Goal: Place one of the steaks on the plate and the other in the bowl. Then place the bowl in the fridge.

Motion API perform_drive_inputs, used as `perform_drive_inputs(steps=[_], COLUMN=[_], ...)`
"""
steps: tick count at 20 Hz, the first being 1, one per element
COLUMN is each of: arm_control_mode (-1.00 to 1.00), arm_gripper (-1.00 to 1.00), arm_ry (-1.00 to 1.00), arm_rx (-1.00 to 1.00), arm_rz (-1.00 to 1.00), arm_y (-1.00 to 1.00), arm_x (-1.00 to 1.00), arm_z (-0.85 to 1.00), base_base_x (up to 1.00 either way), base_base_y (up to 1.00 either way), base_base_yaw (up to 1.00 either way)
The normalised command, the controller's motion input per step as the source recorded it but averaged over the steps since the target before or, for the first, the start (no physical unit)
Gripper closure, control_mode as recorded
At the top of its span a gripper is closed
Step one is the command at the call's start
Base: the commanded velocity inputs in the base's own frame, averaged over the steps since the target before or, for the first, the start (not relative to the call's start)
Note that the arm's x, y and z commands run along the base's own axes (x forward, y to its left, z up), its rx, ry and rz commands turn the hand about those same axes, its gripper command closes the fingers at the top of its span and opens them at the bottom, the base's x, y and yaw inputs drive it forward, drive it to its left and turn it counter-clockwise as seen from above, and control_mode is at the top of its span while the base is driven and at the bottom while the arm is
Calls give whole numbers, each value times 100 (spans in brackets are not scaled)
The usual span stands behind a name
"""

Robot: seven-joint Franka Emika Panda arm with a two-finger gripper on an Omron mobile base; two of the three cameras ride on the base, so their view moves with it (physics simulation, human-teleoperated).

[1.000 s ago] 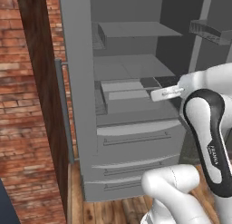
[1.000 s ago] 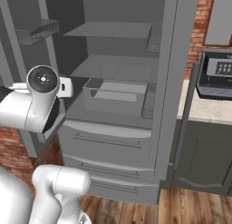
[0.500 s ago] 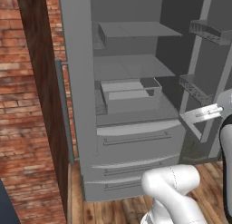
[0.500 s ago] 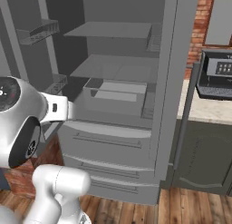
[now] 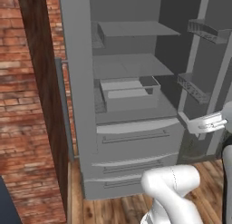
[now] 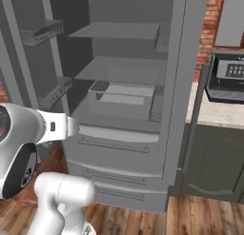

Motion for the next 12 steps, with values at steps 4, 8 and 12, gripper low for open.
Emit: perform_drive_inputs(steps=[4, 8, 12], arm_control_mode=[100, 100, 100], arm_gripper=[-100, -100, -100], arm_ry=[0, 0, 0], arm_rx=[0, 0, 0], arm_rz=[0, 0, 0], arm_y=[0, 0, 0], arm_x=[0, 0, 0], arm_z=[0, 0, 0], base_base_x=[-100, -58, 0], base_base_y=[-58, -94, -100], base_base_yaw=[-16, -24, -20])
